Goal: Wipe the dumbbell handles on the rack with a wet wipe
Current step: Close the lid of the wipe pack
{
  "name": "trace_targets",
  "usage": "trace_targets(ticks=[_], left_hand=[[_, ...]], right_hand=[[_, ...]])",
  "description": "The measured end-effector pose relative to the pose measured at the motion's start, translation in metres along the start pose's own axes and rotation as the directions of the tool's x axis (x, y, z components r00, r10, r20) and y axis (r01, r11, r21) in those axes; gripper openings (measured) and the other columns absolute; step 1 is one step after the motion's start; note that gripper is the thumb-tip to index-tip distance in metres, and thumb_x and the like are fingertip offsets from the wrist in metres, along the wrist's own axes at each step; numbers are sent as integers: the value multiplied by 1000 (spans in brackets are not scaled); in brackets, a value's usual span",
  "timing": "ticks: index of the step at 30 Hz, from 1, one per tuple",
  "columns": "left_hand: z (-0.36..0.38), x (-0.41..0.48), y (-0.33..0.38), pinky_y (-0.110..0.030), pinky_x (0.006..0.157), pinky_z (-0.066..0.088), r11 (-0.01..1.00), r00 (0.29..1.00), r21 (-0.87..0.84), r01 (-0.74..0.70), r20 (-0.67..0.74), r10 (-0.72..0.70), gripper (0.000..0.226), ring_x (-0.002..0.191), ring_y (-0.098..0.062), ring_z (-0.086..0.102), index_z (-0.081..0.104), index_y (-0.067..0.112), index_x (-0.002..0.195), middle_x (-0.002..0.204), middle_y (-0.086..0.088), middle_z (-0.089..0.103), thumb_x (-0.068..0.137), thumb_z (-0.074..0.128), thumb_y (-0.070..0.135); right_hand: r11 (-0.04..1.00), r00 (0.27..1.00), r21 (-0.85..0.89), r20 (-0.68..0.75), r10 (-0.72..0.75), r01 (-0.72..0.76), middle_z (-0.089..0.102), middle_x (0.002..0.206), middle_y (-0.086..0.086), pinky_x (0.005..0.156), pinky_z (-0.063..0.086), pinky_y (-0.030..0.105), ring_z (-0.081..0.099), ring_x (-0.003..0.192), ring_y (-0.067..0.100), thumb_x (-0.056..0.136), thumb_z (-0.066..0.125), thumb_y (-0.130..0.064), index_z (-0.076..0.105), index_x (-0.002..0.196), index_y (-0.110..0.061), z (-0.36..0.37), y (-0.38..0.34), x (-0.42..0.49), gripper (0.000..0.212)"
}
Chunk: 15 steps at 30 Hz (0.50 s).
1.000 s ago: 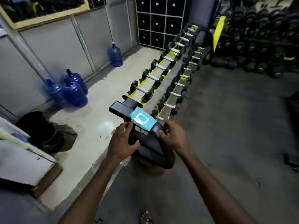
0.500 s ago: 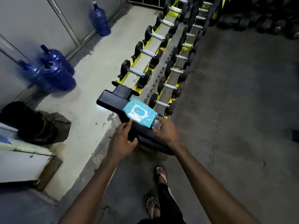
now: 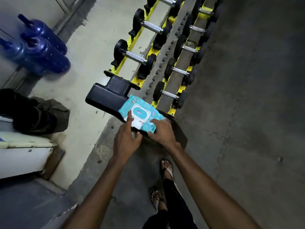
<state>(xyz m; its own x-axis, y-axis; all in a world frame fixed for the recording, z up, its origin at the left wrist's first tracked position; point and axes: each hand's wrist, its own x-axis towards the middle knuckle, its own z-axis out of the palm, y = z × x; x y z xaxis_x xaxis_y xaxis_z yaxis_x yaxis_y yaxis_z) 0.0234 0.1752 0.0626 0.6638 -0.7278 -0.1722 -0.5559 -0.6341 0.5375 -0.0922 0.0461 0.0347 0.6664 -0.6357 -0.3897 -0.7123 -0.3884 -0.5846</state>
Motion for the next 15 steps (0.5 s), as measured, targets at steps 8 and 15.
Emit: trace_targets(ticks=[8, 15], left_hand=[[13, 21, -5, -52, 102, 47, 949, 944, 5, 317, -103, -315, 103, 137, -42, 43, 13, 12, 163, 152, -21, 42, 84, 77, 28], [22, 33, 7, -48, 91, 56, 960, 963, -97, 264, -29, -267, 103, 118, -38, 65, 3, 23, 164, 136, -9, 66, 88, 71, 22]], right_hand=[[999, 994, -38, 101, 29, -26, 45, 152, -2, 110, 32, 34, 42, 134, 23, 83, 68, -36, 49, 143, -23, 17, 10, 6, 65], [1000, 997, -10, 78, 24, -23, 49, 149, -4, 110, 32, 33, 44, 132, 20, 83, 68, -28, 52, 141, -23, 12, 14, 12, 61]])
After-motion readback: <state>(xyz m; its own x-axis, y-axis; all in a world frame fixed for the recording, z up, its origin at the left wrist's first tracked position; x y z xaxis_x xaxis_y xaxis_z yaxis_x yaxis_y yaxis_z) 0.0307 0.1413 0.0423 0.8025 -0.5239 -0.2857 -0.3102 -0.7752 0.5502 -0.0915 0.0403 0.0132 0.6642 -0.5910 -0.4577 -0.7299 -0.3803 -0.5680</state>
